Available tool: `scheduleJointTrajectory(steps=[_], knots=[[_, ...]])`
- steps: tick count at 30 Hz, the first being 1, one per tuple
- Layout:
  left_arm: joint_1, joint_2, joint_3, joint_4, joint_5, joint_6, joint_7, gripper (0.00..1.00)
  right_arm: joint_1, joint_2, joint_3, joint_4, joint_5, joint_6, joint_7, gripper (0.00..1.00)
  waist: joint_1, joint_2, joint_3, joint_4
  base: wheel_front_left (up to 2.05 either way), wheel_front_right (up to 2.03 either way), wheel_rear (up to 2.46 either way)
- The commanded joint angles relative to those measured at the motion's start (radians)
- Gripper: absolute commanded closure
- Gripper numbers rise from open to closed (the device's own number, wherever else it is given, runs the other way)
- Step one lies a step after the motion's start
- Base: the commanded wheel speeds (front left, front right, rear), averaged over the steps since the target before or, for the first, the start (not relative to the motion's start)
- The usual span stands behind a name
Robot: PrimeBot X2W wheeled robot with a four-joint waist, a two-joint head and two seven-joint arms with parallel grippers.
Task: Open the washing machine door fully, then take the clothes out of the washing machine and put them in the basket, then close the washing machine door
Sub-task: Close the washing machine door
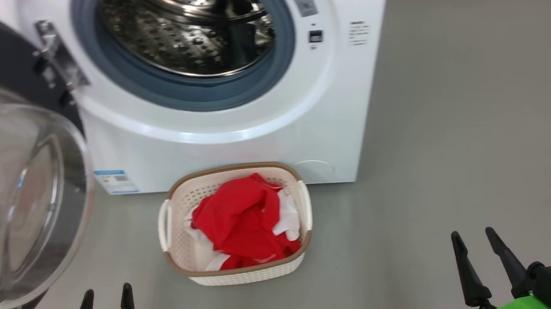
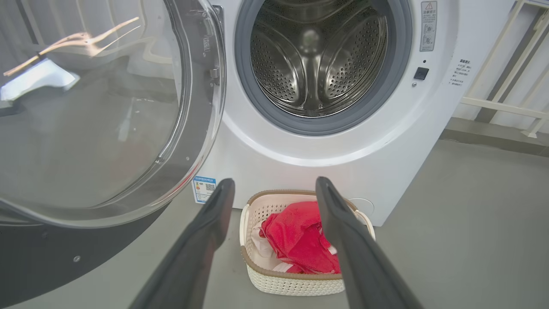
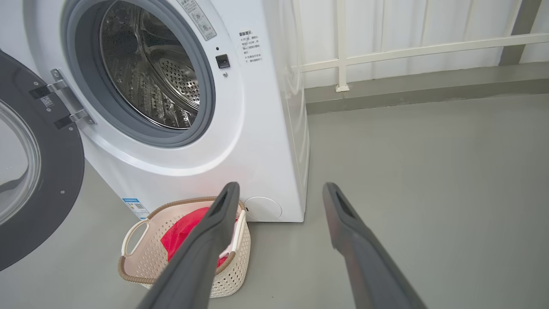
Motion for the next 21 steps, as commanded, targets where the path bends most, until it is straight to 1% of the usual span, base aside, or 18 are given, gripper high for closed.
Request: scheduleJointTrajectory(steps=[1, 11, 12, 18, 21], knots=[[-0.033, 0.005, 0.032, -0.013, -0.014, -0.003, -0.005, 0.00, -0.013, -0.013, 0.030, -0.017, -0.021, 0.008, -0.006, 0.00, 0.0000, -0.0001, -0.005, 0.060, 0.00, 0.00, 0.00], [-0.008, 0.004, -0.018, 0.005, -0.067, 0.047, -0.005, 0.00, -0.031, -0.013, 0.066, 0.003, -0.037, 0.008, -0.006, 0.00, 0.0000, -0.0001, -0.018, 0.255, 0.00, 0.00, 0.00], [-0.008, 0.004, -0.018, 0.005, -0.067, 0.047, -0.005, 0.00, -0.031, -0.013, 0.066, 0.003, -0.037, 0.008, -0.006, 0.00, 0.0000, -0.0001, -0.018, 0.255, 0.00, 0.00, 0.00], [0.010, 0.004, -0.037, 0.018, -0.083, 0.062, -0.005, 0.00, -0.021, -0.014, 0.086, 0.017, -0.037, 0.008, -0.006, 0.00, 0.0000, -0.0001, -0.041, 0.362, 0.00, 0.00, 0.00], [0.021, 0.004, -0.023, 0.012, -0.096, 0.077, -0.005, 0.00, -0.032, -0.019, 0.113, 0.026, -0.038, 0.008, -0.006, 0.00, 0.0000, -0.0001, -0.032, 0.382, 0.00, 0.00, 0.00]])
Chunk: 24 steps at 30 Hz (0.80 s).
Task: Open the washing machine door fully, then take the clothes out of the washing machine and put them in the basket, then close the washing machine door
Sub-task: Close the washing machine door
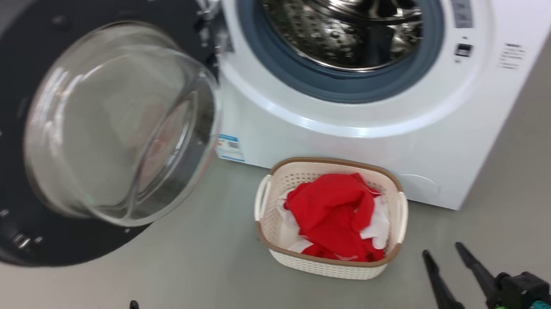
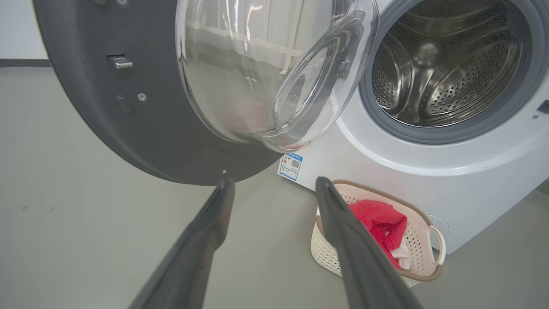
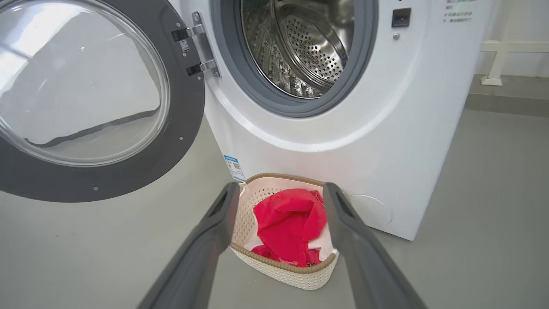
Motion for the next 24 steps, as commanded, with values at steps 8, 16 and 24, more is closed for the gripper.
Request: scheduleJointTrajectory(steps=[8, 16, 24], knots=[[0.011, 0.007, 0.052, -0.073, -0.062, 0.053, -0.005, 0.00, -0.101, -0.037, 0.116, 0.024, 0.006, 0.008, -0.006, 0.00, 0.0000, 0.0000, 0.015, 0.083, 0.00, 0.00, 0.00], [0.030, 0.007, 0.070, -0.102, -0.083, 0.076, -0.005, 0.00, -0.135, -0.051, 0.155, 0.051, 0.020, 0.008, -0.006, 0.00, 0.0000, 0.0000, 0.017, 0.089, 0.00, 0.00, 0.00], [-0.001, 0.007, 0.088, -0.140, -0.117, 0.018, -0.005, 1.00, -0.120, -0.045, 0.153, 0.050, 0.027, 0.008, -0.006, 0.00, 0.0000, 0.0000, 0.005, 0.084, 0.00, 0.00, 0.00]])
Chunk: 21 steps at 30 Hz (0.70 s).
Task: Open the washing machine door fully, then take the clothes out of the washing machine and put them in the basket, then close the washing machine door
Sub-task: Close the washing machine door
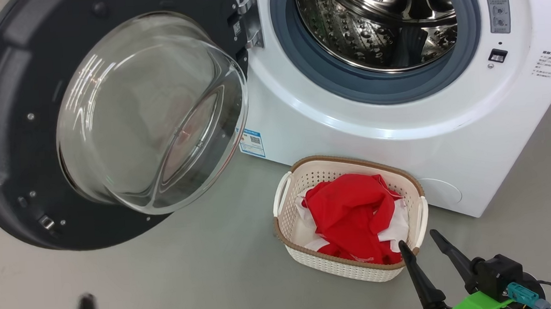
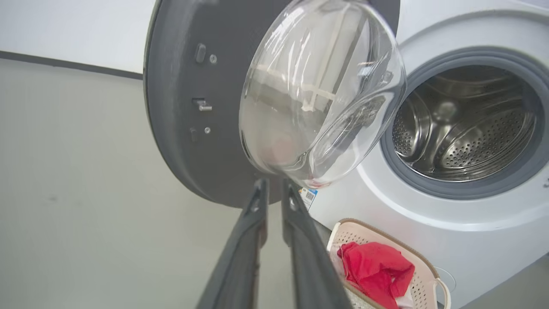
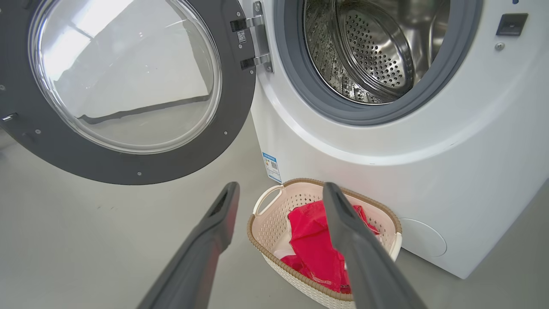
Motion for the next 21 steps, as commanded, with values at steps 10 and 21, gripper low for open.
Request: scheduleJointTrajectory(steps=[10, 21], knots=[[-0.346, 0.099, 0.288, -0.263, 0.076, -0.098, -0.005, 1.00, 0.018, 0.016, -0.032, -0.039, 0.002, 0.007, -0.006, 0.00, -0.0001, 0.0000, -0.010, -0.012, 0.00, 0.00, 0.00], [-0.764, 0.452, 0.270, 0.153, -0.198, -0.101, -0.002, 1.00, 0.050, 0.025, -0.086, -0.069, -0.019, 0.007, -0.006, 0.00, -0.0001, 0.0000, -0.008, -0.030, 0.00, 0.00, 0.00]])
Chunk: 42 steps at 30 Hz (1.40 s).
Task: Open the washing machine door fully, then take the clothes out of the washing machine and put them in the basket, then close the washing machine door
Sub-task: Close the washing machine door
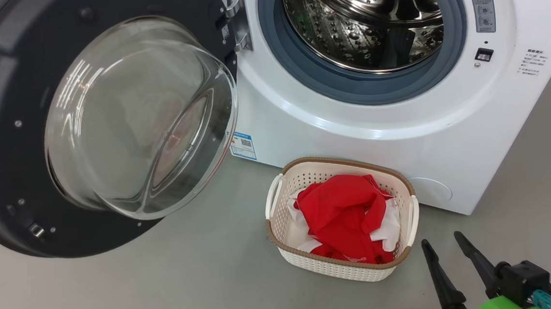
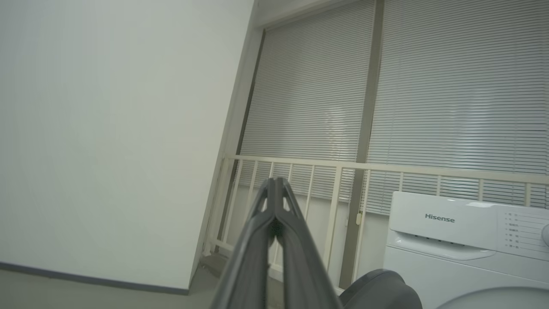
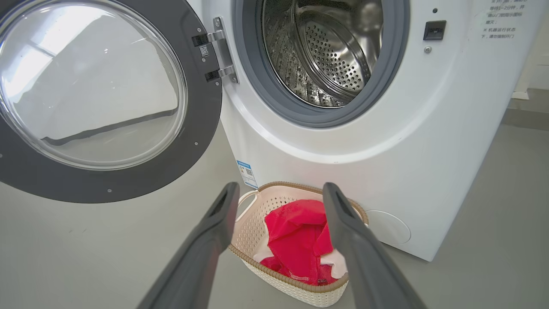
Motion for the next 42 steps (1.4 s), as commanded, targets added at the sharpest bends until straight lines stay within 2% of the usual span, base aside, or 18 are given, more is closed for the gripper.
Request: scheduleJointTrajectory(steps=[1, 3, 5, 8, 12, 15, 25, 34, 42], knots=[[-0.041, 0.074, 0.015, 0.030, -0.041, -0.005, 0.012, 1.00, -0.001, -0.004, 0.015, -0.028, -0.008, 0.007, -0.006, 0.00, 0.0000, 0.0000, 0.000, -0.002, 0.00, 0.00, 0.00], [-0.098, 0.111, -0.001, 0.161, -0.140, -0.005, 0.058, 1.00, 0.007, -0.003, 0.004, -0.035, -0.011, 0.007, -0.006, 0.00, 0.0000, 0.0000, 0.004, -0.004, 0.00, 0.00, 0.00], [-0.156, 0.130, -0.003, 0.303, -0.253, -0.005, 0.171, 1.00, 0.015, -0.002, -0.004, -0.042, -0.016, 0.007, -0.006, 0.00, 0.0000, 0.0000, 0.008, -0.005, 0.00, 0.00, 0.00], [-0.215, 0.174, -0.019, 0.479, -0.346, -0.005, 0.361, 1.00, 0.012, -0.001, -0.005, -0.048, -0.023, 0.007, -0.006, 0.00, 0.0000, 0.0000, 0.028, -0.016, 0.00, 0.00, 0.00], [-0.250, 0.214, -0.055, 0.610, -0.397, -0.005, 0.508, 1.00, -0.002, -0.002, -0.006, -0.051, -0.033, 0.007, -0.006, 0.00, 0.0000, 0.0000, 0.055, -0.027, 0.00, 0.00, 0.00], [-0.261, 0.223, -0.081, 0.639, -0.439, -0.005, 0.601, 1.00, -0.011, -0.002, -0.005, -0.051, -0.038, 0.007, -0.006, 0.00, 0.0000, 0.0000, 0.072, -0.033, 0.00, 0.00, 0.00], [-0.218, 0.227, -0.165, 0.590, -0.549, -0.005, 0.815, 1.00, -0.028, 0.000, -0.003, -0.049, -0.045, 0.007, -0.006, 0.00, 0.0000, 0.0000, 0.093, -0.039, 0.00, 0.00, 0.00], [-0.158, 0.223, -0.227, 0.478, -0.615, -0.005, 0.896, 1.00, -0.032, 0.002, -0.005, -0.044, -0.040, 0.007, -0.006, 0.00, 0.0000, 0.0000, 0.076, -0.040, 0.00, 0.00, 0.00], [-0.056, 0.226, -0.259, 0.253, -0.745, -0.005, 0.977, 1.00, -0.024, 0.004, -0.004, -0.042, -0.031, 0.007, -0.006, 0.00, 0.0000, 0.0000, 0.048, -0.048, 0.00, 0.00, 0.00]])
